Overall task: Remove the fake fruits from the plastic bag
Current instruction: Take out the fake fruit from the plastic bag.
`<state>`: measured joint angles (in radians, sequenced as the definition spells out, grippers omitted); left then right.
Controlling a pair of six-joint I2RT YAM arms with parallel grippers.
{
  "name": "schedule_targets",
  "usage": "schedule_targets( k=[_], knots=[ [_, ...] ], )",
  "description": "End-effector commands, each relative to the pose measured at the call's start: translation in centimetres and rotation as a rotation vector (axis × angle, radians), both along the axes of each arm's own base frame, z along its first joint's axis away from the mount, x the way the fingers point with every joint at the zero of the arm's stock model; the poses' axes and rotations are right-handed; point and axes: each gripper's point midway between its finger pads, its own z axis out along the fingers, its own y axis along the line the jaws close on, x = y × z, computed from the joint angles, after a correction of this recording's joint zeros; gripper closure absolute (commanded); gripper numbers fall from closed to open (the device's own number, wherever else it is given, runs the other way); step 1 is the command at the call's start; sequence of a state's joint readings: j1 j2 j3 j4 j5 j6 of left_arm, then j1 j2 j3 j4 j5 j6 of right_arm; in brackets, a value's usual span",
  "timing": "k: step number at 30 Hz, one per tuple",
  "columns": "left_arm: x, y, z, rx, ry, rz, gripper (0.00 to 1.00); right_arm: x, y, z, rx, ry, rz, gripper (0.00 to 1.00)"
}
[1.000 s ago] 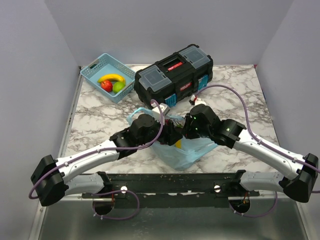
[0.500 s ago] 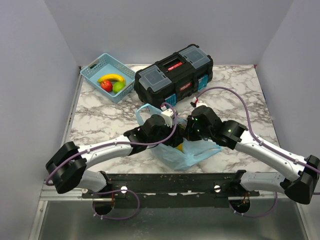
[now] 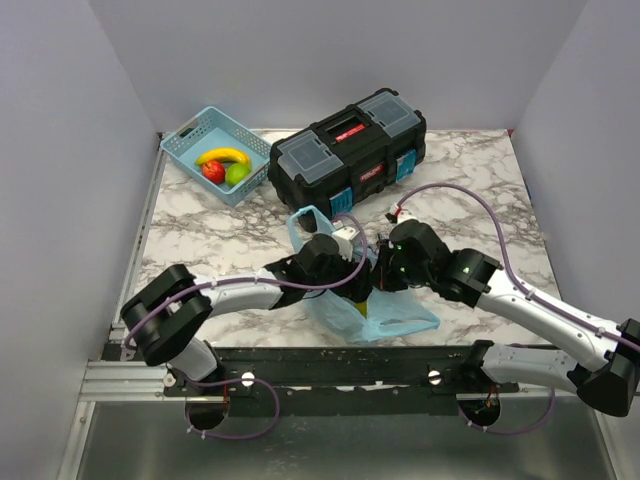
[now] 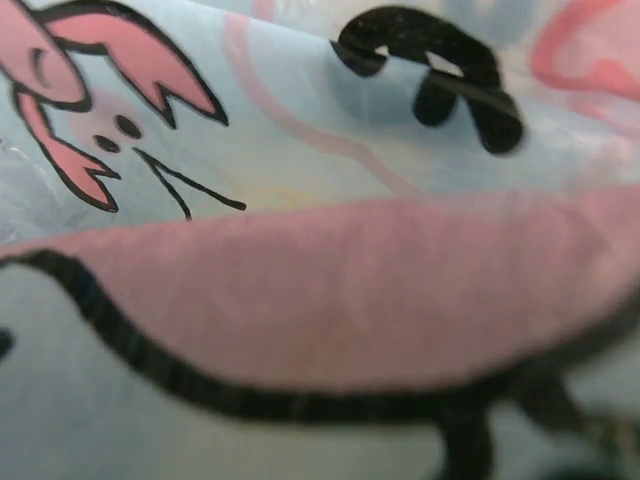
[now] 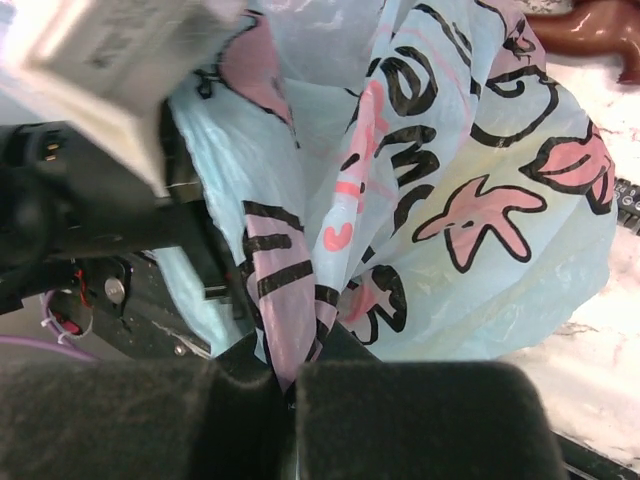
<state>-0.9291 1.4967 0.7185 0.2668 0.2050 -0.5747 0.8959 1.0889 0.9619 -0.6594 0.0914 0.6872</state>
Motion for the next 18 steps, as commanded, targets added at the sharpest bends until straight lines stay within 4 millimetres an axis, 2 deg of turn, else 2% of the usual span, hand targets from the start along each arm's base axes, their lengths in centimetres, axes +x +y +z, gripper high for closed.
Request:
schedule_targets(
  k=[1,6,11,14,16,18],
  knots=[
    [-0.2,-2.9,0.1,-0.061,0.029,-0.064,0.18,-0.6,0.0,0.4,0.039,0.003,-0.006,0.99],
    [1.3,-2.4,-5.1,0.103,0.060,0.076,0.20,-0.7,-0.5,0.1,0.040,0.001,-0.023,0.99],
    [2.4,-0.9,-8.8,0.251,0.095,0.196,0.32,-1.0,-0.7,-0.5,0.045,0.010,-0.030,0.99],
    [2.4,-0.6,-8.8,0.269,0.093,0.198,0.47,-1.1,-1.1,-1.0,0.041,0.013,-0.043,0.99],
    [2.1,-0.5,-7.8,0.251,0.079,0.181,0.64,-1.2,-1.3,-1.3,0.035,0.013,-0.049,0.99],
    [1.8,-0.6,-6.4,0.227,0.064,0.157,0.72,-1.2,-1.6,-1.8,0.024,0.016,-0.060,0.99]
  ],
)
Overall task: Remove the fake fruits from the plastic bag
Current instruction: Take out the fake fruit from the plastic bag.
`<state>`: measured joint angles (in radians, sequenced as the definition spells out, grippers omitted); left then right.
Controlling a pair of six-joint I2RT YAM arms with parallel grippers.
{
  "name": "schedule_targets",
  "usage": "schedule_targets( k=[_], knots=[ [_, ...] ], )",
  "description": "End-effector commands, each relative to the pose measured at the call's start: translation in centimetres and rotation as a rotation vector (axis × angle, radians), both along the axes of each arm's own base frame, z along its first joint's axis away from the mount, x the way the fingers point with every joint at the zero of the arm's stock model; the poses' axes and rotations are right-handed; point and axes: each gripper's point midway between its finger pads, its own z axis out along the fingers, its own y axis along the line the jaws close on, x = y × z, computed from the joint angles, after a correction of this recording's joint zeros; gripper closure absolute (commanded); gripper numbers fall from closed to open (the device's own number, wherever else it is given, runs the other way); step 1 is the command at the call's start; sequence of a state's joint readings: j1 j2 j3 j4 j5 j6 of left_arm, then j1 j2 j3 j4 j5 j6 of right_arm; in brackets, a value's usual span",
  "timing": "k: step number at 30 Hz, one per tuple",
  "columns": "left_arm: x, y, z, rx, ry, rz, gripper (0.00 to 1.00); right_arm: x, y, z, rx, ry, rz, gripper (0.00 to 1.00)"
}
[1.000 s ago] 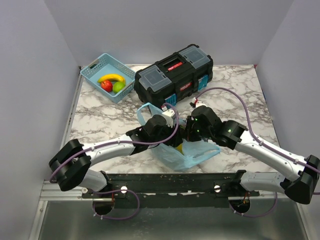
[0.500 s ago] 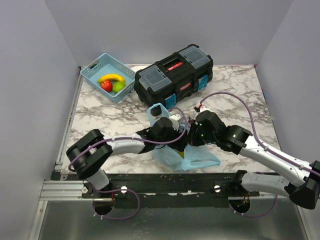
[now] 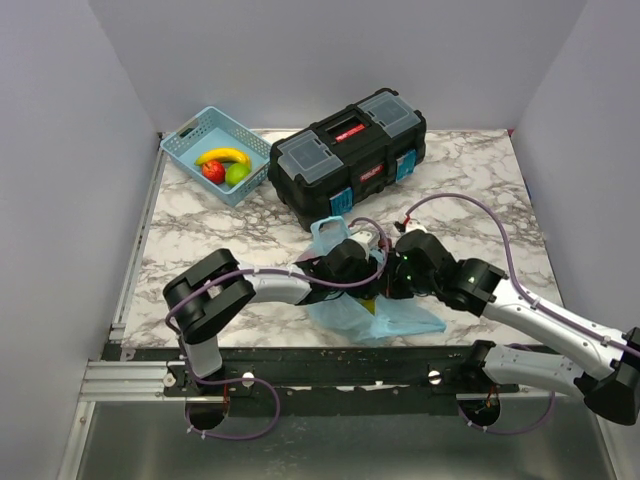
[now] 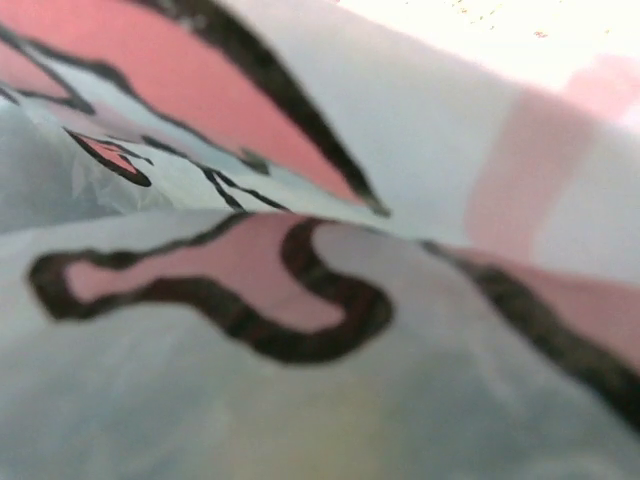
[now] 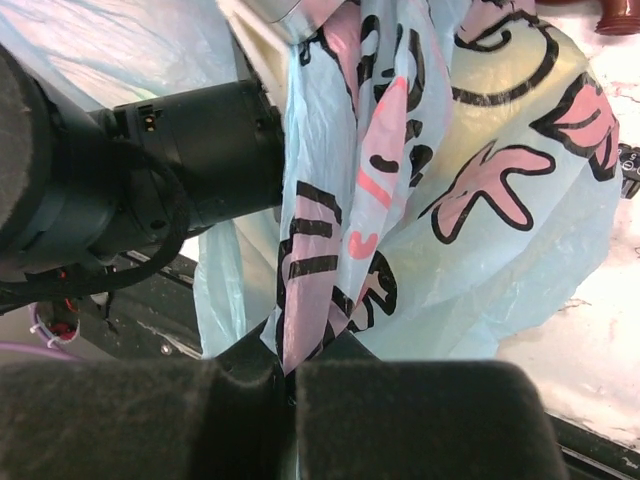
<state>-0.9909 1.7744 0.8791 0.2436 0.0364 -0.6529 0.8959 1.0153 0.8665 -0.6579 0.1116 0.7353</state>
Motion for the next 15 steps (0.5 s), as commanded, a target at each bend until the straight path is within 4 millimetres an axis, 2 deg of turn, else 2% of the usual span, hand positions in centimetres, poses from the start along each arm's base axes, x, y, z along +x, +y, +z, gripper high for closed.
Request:
schedule_targets(
  k=[1,9,15],
  knots=[
    [-0.5,2.5,0.2,0.073,-0.004,0.018,0.74,-0.1,-0.2,-0.3,0.015,-0.007,-0.019,0.99],
    [-3.1,1.9,6.9,-0.095,-0.034,-0.158,0.88,-0.1,-1.6,-3.1,-0.056,0.020,-0.075,0.99],
    [-4.6,2.3,10.9,-0.187,-0.076,-0.256,0.95,0.5,-1.6,-3.6,-0.061,0.011,-0.106,0.99]
  ],
)
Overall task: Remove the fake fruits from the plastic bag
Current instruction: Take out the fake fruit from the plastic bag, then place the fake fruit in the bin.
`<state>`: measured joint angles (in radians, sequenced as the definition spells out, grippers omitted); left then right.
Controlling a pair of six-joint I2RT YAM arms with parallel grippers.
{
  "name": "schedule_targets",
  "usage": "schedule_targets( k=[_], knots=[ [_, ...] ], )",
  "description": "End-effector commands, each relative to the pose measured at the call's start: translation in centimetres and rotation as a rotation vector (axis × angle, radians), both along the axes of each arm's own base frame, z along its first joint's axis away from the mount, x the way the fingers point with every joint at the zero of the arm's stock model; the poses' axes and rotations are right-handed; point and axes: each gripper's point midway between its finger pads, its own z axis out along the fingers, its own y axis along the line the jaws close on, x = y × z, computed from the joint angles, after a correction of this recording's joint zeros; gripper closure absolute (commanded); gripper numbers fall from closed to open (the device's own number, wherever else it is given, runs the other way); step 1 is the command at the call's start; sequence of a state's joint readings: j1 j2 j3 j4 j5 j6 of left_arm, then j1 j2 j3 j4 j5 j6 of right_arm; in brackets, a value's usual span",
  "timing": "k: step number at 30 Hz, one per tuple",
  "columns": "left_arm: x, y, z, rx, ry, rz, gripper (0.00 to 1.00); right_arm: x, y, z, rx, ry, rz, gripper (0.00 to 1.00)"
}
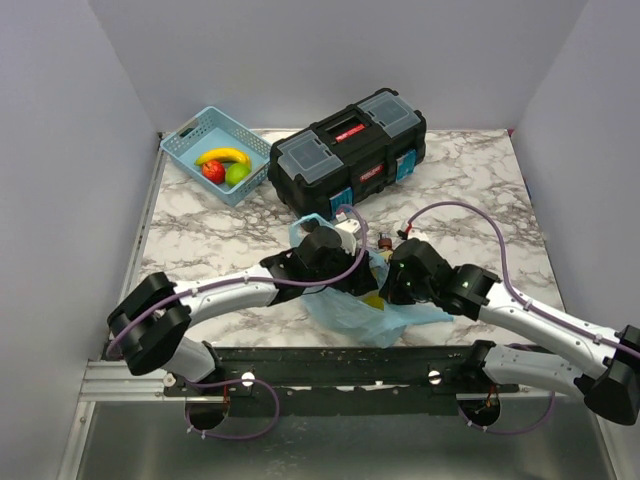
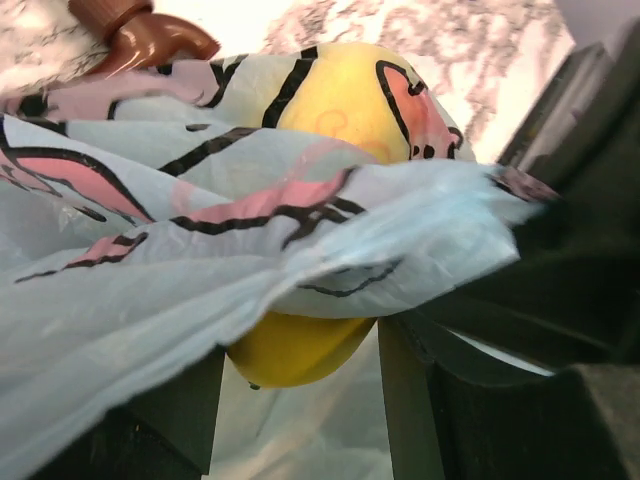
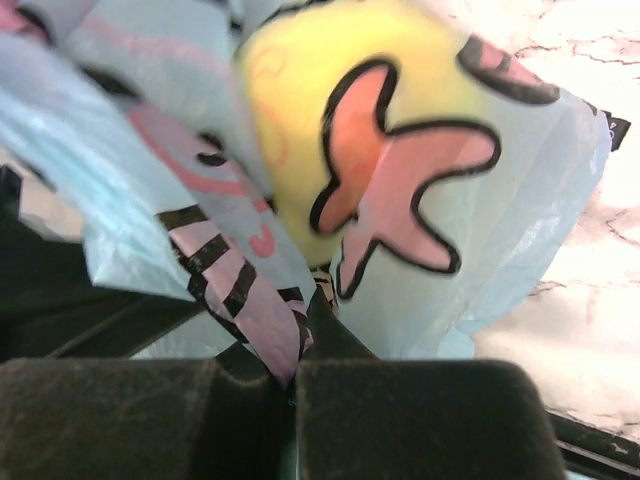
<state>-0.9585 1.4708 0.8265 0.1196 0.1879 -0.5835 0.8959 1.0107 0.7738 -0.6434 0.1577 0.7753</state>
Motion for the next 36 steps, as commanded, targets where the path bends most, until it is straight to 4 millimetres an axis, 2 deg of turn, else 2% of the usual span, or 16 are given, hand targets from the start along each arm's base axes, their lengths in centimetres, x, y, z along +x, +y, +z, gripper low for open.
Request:
schedule_targets(
  k=[1,7,13,19,23,30,34,36],
  knots=[
    [-2.1,0.5,2.8,-0.062,-0.037,-0.127,1.00,0.9,0.0,-0.4,-0.005,-0.027,-0.049,0.99],
    [-2.1,2.3,5.1,-0.062,-0.102,-0.118,1.00,1.7,-1.1,-0.3,-0.033,-0.052,-0.126,0.99],
    [-2.2,3.8,6.3,-0.036,-0.126,-0.123,1.00,3.2,-2.1,3.5,0.061,-0.193,-0.217,0.99],
    [-5.0,3.8,9.6,-0.122,-0.166,-0.337,1.00,3.5,-3.3,5.2,0.097,-0.250,-0.282,0.99],
    [-7.0,3.6,11.2,-0.224,-0.167,-0.436,1.00,3.5,-3.2,4.3,0.074,-0.231,-0.278,0.99],
    [-9.7,3.5,18.1,-0.468,-0.160,-0.516,1.00,2.4,-1.9,1.6,0.070,-0.148,-0.211,0.99],
    [-10.1,4.1,22.0,-0.562,-0.133,-0.538,1.00,2.0,-1.5,1.7,0.108,-0.140,-0.194,0.99],
    [-9.5,4.8,23.4,-0.599,-0.119,-0.520,1.00,2.0,-1.6,1.8,0.110,-0.147,-0.192,0.99]
  ],
)
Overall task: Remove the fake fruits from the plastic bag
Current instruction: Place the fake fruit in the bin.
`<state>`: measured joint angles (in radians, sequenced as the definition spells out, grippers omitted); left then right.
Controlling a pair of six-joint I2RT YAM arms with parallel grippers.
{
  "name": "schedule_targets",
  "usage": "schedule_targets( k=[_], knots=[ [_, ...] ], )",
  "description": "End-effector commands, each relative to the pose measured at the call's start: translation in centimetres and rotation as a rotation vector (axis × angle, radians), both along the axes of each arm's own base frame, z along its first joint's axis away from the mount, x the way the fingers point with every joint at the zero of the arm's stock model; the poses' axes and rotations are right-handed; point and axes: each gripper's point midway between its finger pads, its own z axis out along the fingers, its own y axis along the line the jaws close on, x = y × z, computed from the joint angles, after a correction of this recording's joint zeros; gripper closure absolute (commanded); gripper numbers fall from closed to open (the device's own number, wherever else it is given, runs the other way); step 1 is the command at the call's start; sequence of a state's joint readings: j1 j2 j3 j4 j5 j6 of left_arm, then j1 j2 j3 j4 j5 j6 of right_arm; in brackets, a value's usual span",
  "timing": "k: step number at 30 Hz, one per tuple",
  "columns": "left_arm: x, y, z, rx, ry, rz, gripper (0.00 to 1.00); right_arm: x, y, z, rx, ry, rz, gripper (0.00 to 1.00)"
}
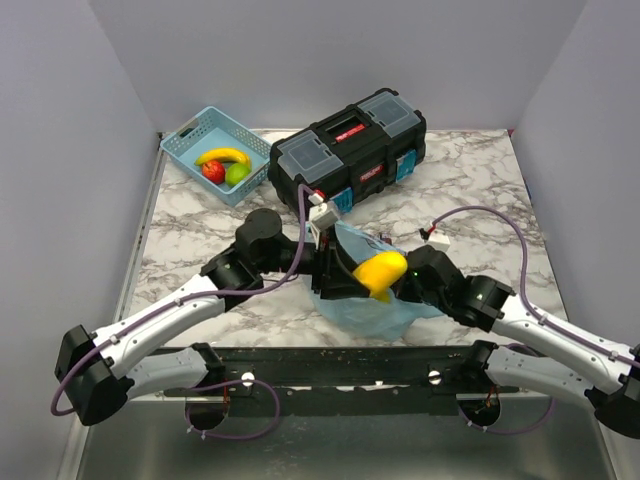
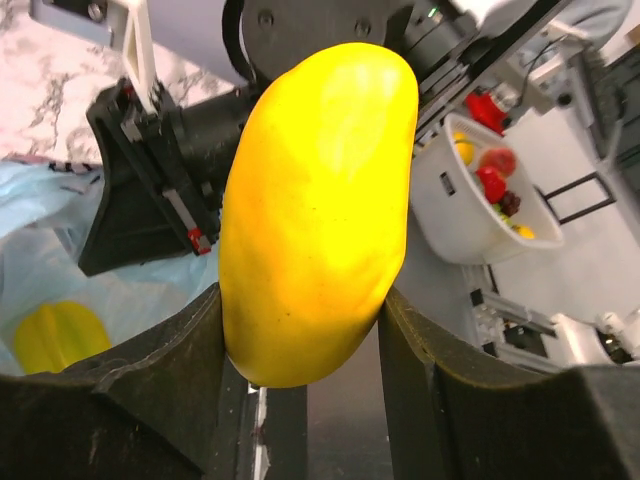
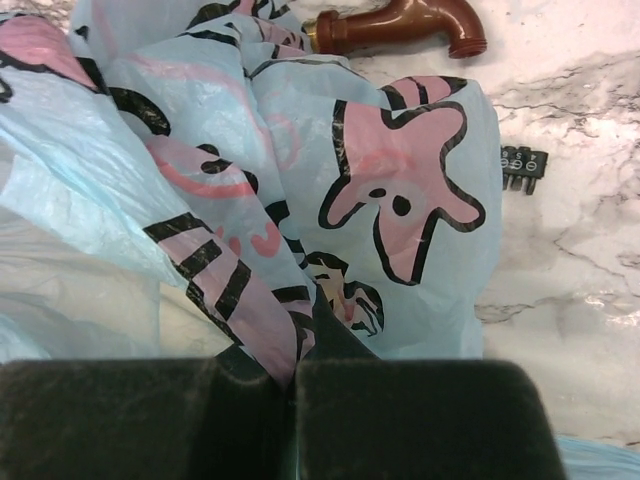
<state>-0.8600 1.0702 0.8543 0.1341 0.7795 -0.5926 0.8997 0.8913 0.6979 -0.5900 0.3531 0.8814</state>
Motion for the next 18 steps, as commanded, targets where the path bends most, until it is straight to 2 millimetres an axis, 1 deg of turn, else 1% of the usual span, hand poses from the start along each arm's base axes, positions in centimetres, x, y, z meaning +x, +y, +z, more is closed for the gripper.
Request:
schedule_targets(
  k=[1,3,5,7,9,11,13,15,18],
  knots=[
    [-0.2,1.7,6.4,-0.159,0.027,-0.046,1.00,-0.1,0.6,0.7,0.057,-0.020,0.013,0.99],
    [1.2,2.7,7.2,-0.174,0.065,0.003,1.00,-0.3,0.5,0.8,0.058,-0.016,0.013,0.99],
    [3.0,4.1,7.8,-0.182,0.106,0.077,1.00,-0.4,0.5,0.8,0.066,-0.013,0.017,1.00],
    [5.3,5.7,7.8,-0.171,0.142,0.183,1.00,-0.5,0.4,0.8,0.070,-0.016,0.018,0.99],
    [8.2,7.6,7.2,-0.151,0.176,0.324,1.00,-0.5,0.2,0.8,0.069,-0.025,0.016,0.99],
    [11.1,9.9,5.9,-0.124,0.235,0.490,1.00,-0.5,0.0,0.9,0.070,-0.031,0.013,0.99],
    [14.1,12.9,3.9,-0.096,0.325,0.684,1.00,-0.6,-0.1,1.1,0.071,-0.032,0.014,0.99],
    [16.6,15.5,1.9,-0.067,0.389,0.853,1.00,-0.7,-0.3,1.4,0.069,-0.041,0.016,0.99],
    [19.8,19.2,-1.0,-0.036,0.473,1.064,1.00,-0.6,-1.0,1.4,0.052,-0.058,-0.002,0.99]
  ],
)
